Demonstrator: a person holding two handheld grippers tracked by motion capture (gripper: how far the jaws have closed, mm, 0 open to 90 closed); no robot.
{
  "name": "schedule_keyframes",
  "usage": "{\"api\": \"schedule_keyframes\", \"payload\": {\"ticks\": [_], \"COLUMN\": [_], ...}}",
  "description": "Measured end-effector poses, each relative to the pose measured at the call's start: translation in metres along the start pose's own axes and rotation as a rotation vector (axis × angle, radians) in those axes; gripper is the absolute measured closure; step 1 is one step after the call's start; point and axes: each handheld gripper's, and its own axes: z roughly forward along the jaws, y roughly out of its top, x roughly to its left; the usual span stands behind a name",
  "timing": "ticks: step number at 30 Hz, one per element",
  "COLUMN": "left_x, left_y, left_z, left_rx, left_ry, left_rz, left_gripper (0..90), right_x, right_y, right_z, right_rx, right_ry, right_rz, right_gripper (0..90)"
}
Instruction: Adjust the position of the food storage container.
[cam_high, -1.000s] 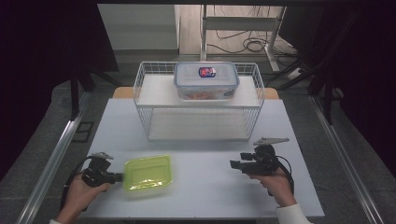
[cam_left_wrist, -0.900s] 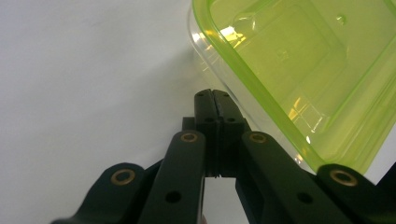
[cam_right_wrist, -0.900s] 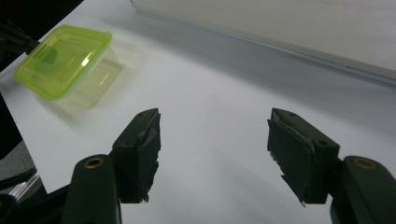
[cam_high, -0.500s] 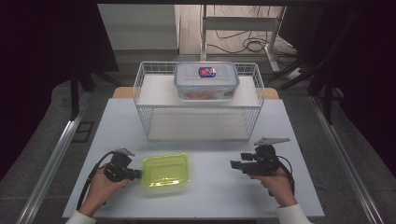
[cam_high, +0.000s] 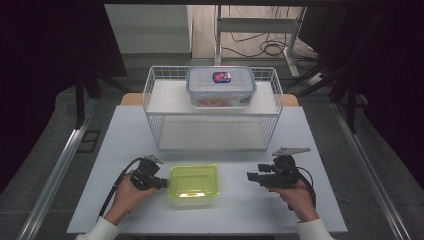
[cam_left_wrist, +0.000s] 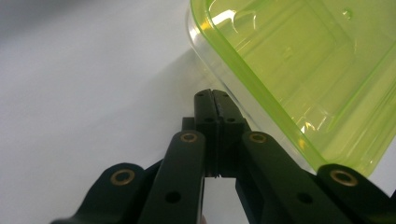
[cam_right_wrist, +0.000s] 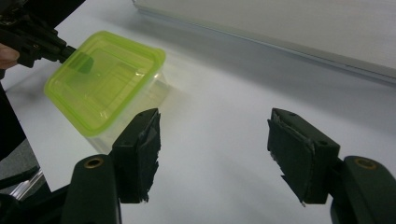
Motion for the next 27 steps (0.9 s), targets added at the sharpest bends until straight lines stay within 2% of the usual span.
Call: {"api": "schedule_keyframes", "payload": {"ticks": [5,11,16,23,27], "left_x": [-0.014,-0.020,-0.023,-0.021,-0.021], "left_y": [0.010,0.019,0.020,0.016,0.008], "left_z": [0.011,0.021,0.025,0.011,-0.006], "left_rx": [0.003,-0.006,-0.002,-0.053,-0.113], "left_ry": [-0.018,-0.028,-0.033,-0.019,-0.020], "left_rz": [0.026,0.025,0.032,0.026,0.017], "left_gripper": [89.7,89.7,89.6,89.2,87.9], "right_x": [0.000,0.001,0.001,0.000,0.001], "right_y": [0.000,0.000,-0.001,-0.001,-0.001], "right_z": [0.000,0.002,0.002,0.001,0.002], "right_rx": [0.002,0.008,0.009,0.007,0.009], "right_ry": [0.000,0.001,0.000,0.001,0.000], "right_rz": [0.000,-0.004,-0.004,-0.004,-0.005], "right_gripper": [34.6,34.6,34.6,34.6,34.5]}}
